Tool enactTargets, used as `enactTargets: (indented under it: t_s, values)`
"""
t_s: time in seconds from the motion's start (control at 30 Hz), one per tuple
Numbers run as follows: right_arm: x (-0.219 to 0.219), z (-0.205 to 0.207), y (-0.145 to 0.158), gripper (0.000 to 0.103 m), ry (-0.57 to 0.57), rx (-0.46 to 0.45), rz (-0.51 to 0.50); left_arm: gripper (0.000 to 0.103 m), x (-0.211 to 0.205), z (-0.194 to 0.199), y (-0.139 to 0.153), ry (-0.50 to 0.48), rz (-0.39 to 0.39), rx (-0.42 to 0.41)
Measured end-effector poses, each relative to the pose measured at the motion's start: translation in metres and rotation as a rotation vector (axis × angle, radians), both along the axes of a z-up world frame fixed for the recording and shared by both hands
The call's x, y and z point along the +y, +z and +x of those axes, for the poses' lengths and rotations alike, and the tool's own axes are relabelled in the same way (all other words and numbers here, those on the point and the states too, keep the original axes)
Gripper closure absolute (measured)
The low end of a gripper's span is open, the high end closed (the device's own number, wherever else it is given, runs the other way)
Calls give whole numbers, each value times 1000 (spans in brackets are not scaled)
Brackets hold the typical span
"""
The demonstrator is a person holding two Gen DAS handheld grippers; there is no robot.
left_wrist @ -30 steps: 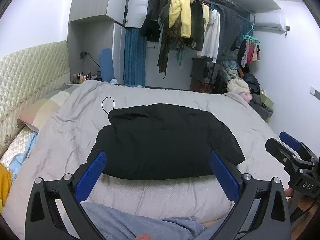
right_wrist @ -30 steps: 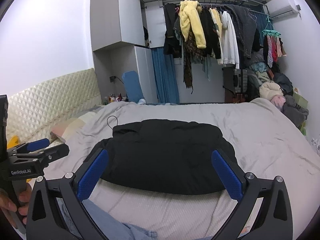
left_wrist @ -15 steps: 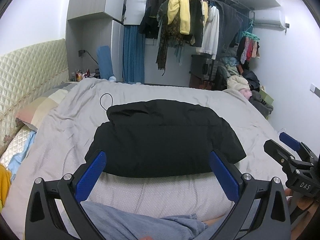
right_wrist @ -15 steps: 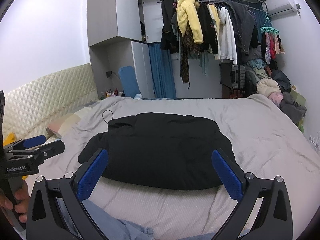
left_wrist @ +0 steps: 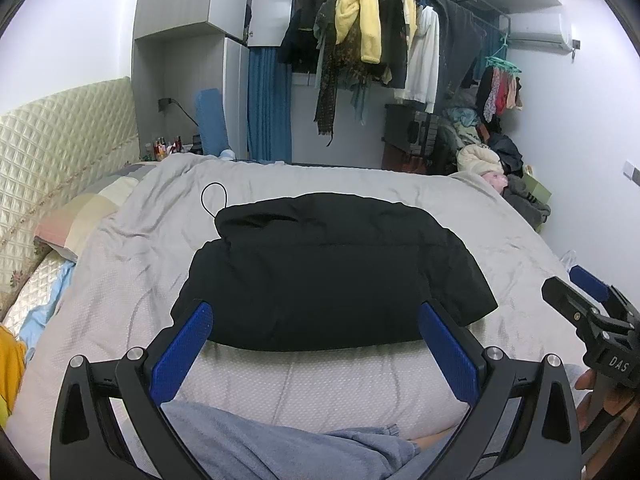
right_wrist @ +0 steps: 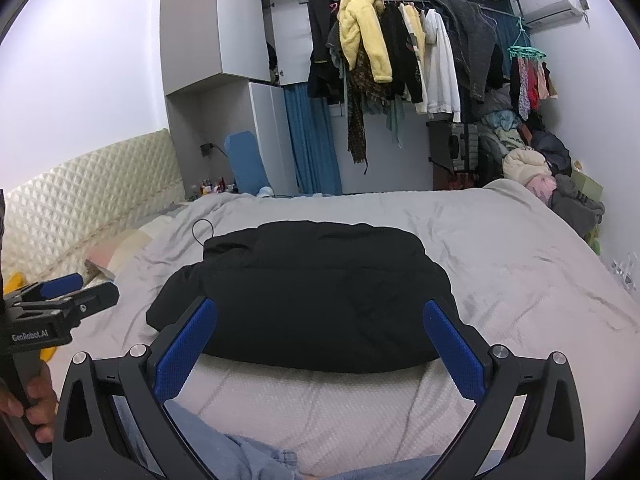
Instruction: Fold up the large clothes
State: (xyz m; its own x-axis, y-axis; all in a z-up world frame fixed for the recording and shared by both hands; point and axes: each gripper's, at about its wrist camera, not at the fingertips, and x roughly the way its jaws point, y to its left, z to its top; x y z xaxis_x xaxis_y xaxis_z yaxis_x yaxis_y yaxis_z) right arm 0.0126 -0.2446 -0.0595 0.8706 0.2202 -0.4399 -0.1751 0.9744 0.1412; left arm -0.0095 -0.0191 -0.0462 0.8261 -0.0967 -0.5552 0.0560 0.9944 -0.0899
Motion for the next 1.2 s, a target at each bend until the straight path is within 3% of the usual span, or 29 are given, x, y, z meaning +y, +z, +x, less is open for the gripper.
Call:
enactTargets:
  t_s: [1.2]
  values:
    - [-3, -11, -3, 0, -4, -8, 2, 0, 1, -6, 3, 6, -3, -11]
